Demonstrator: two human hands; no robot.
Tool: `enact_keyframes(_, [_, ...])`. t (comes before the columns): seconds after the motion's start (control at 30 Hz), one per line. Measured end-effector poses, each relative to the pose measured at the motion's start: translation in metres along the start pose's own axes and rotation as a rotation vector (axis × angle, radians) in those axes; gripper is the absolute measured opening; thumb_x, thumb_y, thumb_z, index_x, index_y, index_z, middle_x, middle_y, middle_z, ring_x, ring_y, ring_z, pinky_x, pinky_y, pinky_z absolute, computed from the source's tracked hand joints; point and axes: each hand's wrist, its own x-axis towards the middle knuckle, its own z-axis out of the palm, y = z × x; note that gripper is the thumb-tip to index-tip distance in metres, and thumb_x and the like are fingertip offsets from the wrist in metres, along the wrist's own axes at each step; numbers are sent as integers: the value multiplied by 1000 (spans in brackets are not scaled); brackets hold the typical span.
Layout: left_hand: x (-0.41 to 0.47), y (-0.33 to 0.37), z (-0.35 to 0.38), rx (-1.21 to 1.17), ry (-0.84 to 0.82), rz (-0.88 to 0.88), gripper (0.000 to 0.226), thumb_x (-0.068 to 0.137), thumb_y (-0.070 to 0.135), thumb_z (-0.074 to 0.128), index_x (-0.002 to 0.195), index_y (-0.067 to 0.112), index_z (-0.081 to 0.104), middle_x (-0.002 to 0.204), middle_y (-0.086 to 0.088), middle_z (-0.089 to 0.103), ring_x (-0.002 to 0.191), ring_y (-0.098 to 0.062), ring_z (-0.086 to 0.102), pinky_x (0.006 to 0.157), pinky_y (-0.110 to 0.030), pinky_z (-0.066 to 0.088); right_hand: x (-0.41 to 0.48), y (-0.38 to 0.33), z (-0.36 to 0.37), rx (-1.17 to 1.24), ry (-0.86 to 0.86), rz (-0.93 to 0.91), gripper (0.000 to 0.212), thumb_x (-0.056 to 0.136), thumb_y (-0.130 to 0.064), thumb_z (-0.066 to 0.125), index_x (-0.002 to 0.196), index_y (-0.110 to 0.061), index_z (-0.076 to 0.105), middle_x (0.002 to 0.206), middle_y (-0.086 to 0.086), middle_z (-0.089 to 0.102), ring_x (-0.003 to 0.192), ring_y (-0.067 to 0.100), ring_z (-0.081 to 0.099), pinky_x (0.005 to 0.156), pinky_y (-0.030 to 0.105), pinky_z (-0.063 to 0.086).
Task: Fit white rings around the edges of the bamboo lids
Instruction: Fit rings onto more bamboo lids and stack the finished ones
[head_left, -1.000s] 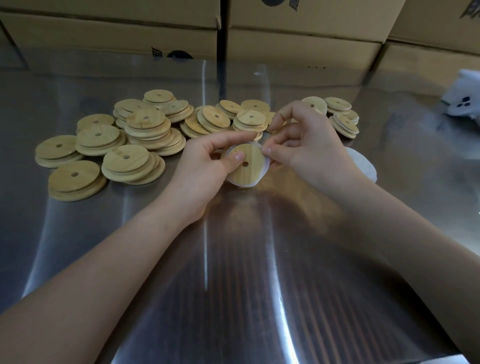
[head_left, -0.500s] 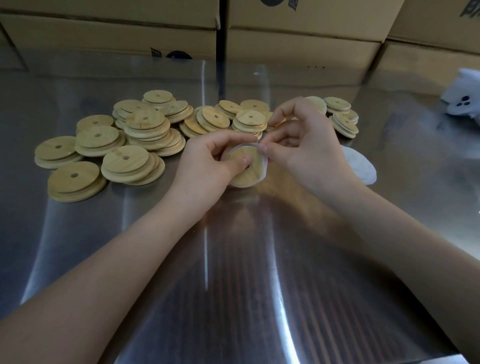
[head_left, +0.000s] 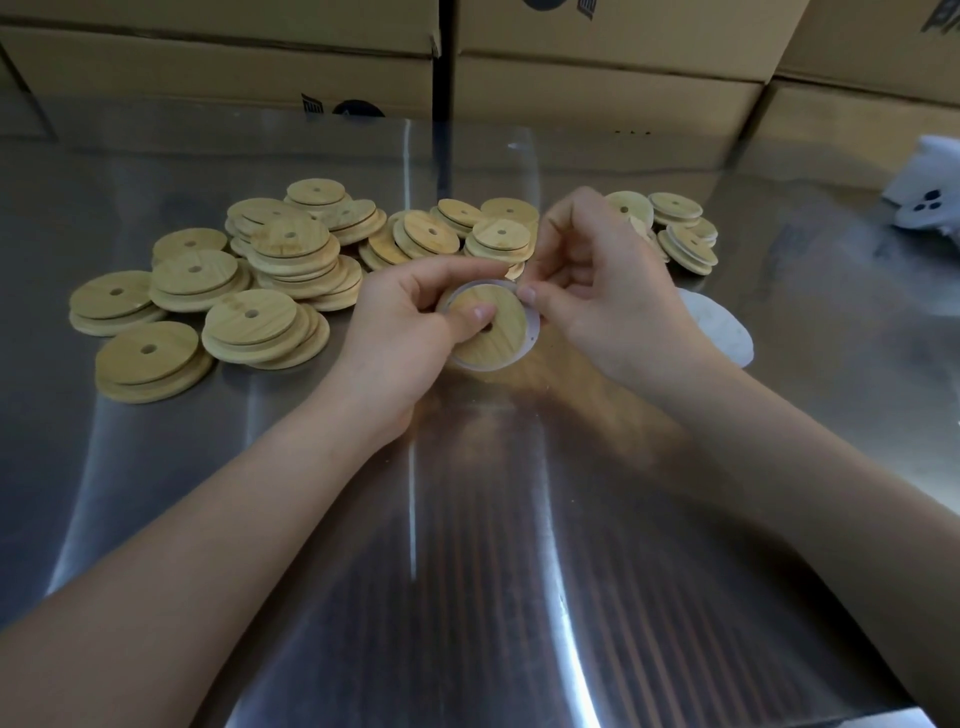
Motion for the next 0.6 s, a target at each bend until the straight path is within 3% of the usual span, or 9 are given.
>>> enact_keyframes(0.2, [0, -1, -2, -61, 1, -46, 30, 88, -7, 61, 100, 18, 71, 100, -2, 74, 98, -15, 68, 94, -39, 55, -2, 2, 0, 122, 23, 100, 34, 81, 0, 70, 83, -26, 48, 78, 6, 66, 68, 23, 64, 70, 44, 57])
enact_keyframes(0.37, [1, -1, -3, -91, -12, -50, 26, 89, -6, 61, 103, 14, 69, 102, -5, 73, 97, -17, 67, 92, -38, 54, 0, 3, -4, 309, -15, 224, 31, 81, 4, 71, 88, -18, 51, 65, -4, 68, 62, 12, 65, 63, 27, 55])
enact_keyframes(0.6, [0, 1, -3, -50, -37, -29, 25, 87, -5, 64, 100, 17, 69, 100, -3, 74, 98, -19, 68, 93, -43, 55, -1, -2, -4, 277, -37, 226, 34, 81, 4, 69, 91, -20, 48, 71, 3, 66, 66, 22, 62, 75, 49, 56])
